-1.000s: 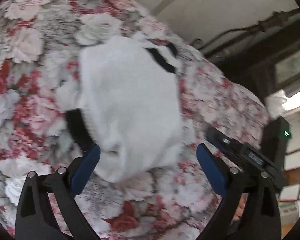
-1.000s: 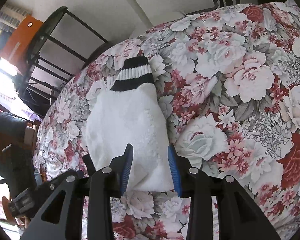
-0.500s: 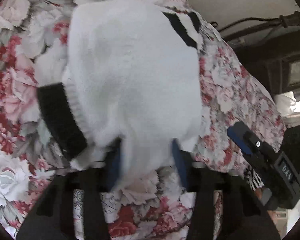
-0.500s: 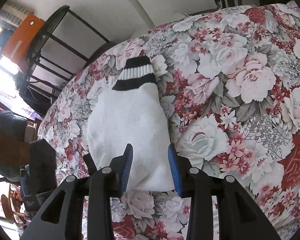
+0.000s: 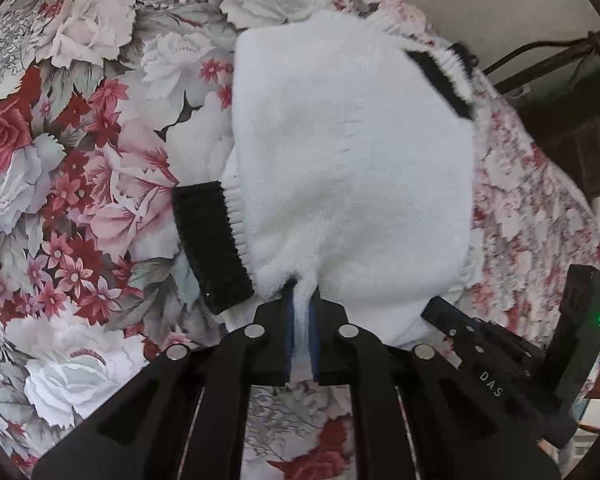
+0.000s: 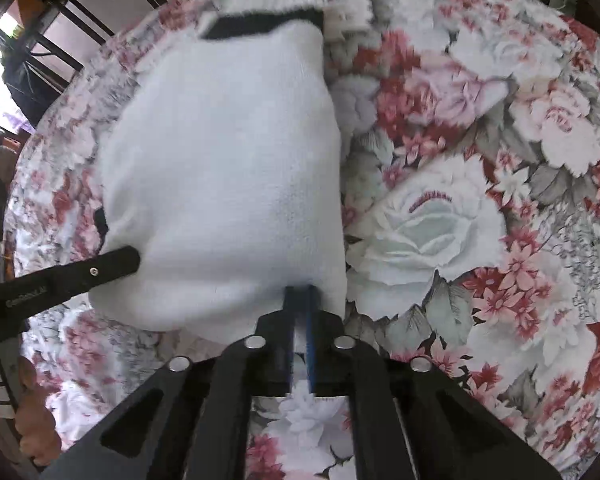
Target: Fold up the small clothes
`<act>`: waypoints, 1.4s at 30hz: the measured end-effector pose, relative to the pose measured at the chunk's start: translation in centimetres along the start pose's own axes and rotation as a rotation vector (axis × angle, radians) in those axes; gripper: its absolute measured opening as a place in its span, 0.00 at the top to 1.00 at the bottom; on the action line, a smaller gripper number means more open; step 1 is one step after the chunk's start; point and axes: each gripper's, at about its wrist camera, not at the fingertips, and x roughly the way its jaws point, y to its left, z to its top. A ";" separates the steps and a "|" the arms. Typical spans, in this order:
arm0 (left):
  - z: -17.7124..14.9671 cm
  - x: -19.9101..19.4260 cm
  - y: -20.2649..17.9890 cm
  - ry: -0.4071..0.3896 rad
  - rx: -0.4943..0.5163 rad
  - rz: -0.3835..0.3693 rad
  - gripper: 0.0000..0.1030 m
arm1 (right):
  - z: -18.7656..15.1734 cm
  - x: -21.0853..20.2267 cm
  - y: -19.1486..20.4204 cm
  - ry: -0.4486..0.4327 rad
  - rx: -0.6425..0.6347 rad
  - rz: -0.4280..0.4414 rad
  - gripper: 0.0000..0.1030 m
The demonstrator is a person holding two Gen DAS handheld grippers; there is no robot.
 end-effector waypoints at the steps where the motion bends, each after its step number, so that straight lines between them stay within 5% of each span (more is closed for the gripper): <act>1: 0.0 0.1 0.0 -0.004 -0.001 0.002 0.93 | 0.0 -0.1 0.1 0.002 -0.007 -0.003 0.97; 10: -1.1 -6.0 -2.3 -0.152 0.111 -0.109 0.92 | 0.7 -4.0 0.6 -0.083 -0.005 0.086 0.92; 12: -1.5 -6.3 -3.4 -0.141 0.169 -0.171 0.85 | 1.1 -4.0 0.6 -0.091 -0.002 0.091 0.92; 14: -2.0 -5.0 -4.8 -0.094 0.230 -0.132 0.77 | 1.4 -3.6 0.4 -0.094 0.019 0.091 0.92; 17: -2.6 -1.4 -5.5 -0.012 0.289 0.066 0.77 | 2.0 -2.5 -0.2 -0.075 0.078 0.134 0.92; 18: -2.3 0.0 -4.8 0.013 0.263 0.122 0.88 | 2.1 -2.1 -0.2 -0.067 0.081 0.140 0.94; 20: -1.3 1.0 -3.0 0.038 0.170 0.122 0.98 | 2.1 -1.2 0.0 -0.050 0.075 0.134 0.96; 23: -0.4 1.1 -0.4 0.067 0.020 0.006 0.98 | 2.0 0.5 0.2 -0.015 0.071 0.138 0.98; 28: -0.4 -0.9 -1.2 0.034 0.012 -0.042 0.99 | 1.9 -0.5 -0.4 -0.001 0.116 0.181 0.95; 31: -0.3 -4.4 -1.6 -0.061 0.015 -0.144 0.91 | 2.0 -3.0 0.0 -0.052 0.090 0.198 0.85; 33: 0.0 -5.9 -1.9 -0.139 0.018 -0.165 0.72 | 2.3 -4.2 -0.2 -0.092 0.099 0.217 0.80; 35: 0.2 -6.1 -1.5 -0.161 0.017 -0.173 0.68 | 2.6 -4.8 -0.7 -0.117 0.119 0.229 0.80; 42: 1.3 -0.6 -0.5 -0.036 -0.010 -0.036 0.71 | 3.0 -1.9 -1.5 -0.076 0.155 0.218 0.83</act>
